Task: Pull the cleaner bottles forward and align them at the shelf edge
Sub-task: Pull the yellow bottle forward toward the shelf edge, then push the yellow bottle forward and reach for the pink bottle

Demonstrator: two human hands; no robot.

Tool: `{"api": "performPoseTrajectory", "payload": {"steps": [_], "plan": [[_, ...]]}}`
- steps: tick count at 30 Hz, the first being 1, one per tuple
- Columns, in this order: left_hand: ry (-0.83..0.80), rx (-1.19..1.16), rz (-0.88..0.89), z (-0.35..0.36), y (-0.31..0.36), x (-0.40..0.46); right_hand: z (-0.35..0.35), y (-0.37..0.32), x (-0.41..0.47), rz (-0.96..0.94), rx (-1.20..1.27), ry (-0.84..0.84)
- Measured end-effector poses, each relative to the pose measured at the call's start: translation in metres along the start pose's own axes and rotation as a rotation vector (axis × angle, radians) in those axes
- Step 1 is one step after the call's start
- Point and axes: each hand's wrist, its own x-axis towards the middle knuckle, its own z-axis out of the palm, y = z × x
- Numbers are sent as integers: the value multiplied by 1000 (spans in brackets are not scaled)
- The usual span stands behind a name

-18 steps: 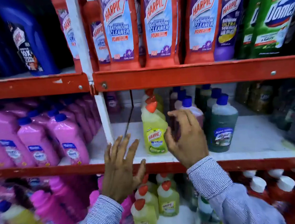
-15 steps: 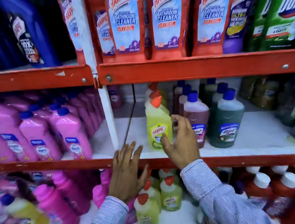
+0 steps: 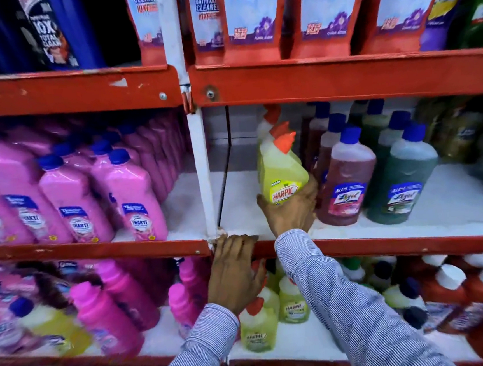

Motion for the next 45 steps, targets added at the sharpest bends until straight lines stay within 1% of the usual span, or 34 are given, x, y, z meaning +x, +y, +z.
{"api": "performPoseTrajectory", "payload": {"steps": [5,11,24,28,30,32,33,35,37,40,45], "plan": [[47,-39,29,5,-5,-1,-7,-2,-1,-8,-23,5],[49,-44,25,7,-6,-1,-18,2,-18,-58,-59,50],[78,-31,4,10,-3,-3,-32,5,-31,-73,-32,1],[67,-39,-24,10,0,-3,-41,12,-30,-130,-32,-30],[81,-42,-27,12,0,-3,-55,22,-34,-184,3,16],[99,-43,-32,12,1,-4,-73,37,-32,-228,96,126],[104,-50,-41,13,2,-3,-80,47,-25,-214,124,183],[111,-69,-65,15,4,-3,-87,63,-1,-119,93,243],[120,-77,-76,16,4,-2,-88,72,25,-13,-2,205],[106,-65,-89,18,1,-1,-80,73,47,99,-76,85],[88,-73,-113,18,1,-1,-72,70,59,140,-113,49]]}}
